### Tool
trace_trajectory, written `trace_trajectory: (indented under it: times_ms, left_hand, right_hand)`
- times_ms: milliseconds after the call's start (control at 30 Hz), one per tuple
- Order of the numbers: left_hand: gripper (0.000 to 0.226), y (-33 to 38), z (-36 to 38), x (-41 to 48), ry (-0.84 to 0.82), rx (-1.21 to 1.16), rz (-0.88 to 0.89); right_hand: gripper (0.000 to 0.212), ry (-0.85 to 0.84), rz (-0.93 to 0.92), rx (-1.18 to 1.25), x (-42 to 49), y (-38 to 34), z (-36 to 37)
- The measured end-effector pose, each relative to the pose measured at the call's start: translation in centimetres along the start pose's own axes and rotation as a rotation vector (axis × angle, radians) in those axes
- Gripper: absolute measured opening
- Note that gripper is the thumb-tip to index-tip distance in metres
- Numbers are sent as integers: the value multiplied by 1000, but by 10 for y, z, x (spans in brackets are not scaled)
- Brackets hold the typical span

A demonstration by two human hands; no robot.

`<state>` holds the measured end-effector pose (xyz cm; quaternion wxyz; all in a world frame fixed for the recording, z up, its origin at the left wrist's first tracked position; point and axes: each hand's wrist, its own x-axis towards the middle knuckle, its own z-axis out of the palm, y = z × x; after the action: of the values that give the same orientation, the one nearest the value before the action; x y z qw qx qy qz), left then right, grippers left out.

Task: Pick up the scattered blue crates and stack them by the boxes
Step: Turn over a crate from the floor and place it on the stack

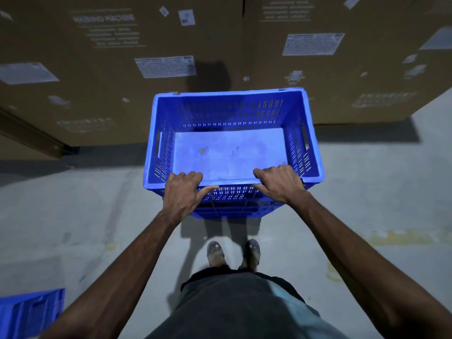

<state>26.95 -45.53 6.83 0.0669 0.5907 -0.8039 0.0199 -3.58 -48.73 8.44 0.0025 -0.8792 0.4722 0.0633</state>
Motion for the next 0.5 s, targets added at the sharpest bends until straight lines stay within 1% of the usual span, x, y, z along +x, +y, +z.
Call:
trace_trajectory:
  times_ms: [100, 300, 367, 500]
  left_hand:
    - [62, 2, 2, -3, 9, 14, -21]
    - [66, -27, 1, 1, 14, 58, 65]
    - [64, -27, 1, -2, 30, 50, 34]
    - [61, -2, 6, -8, 56, 24, -56]
  right_hand:
    - [43, -21, -2, 0, 2, 2, -2]
    - [42, -6, 33, 52, 3, -19, 3]
    - [42, -30, 25, 44, 7, -19, 2]
    - [41, -91, 16, 23, 8, -2, -5]
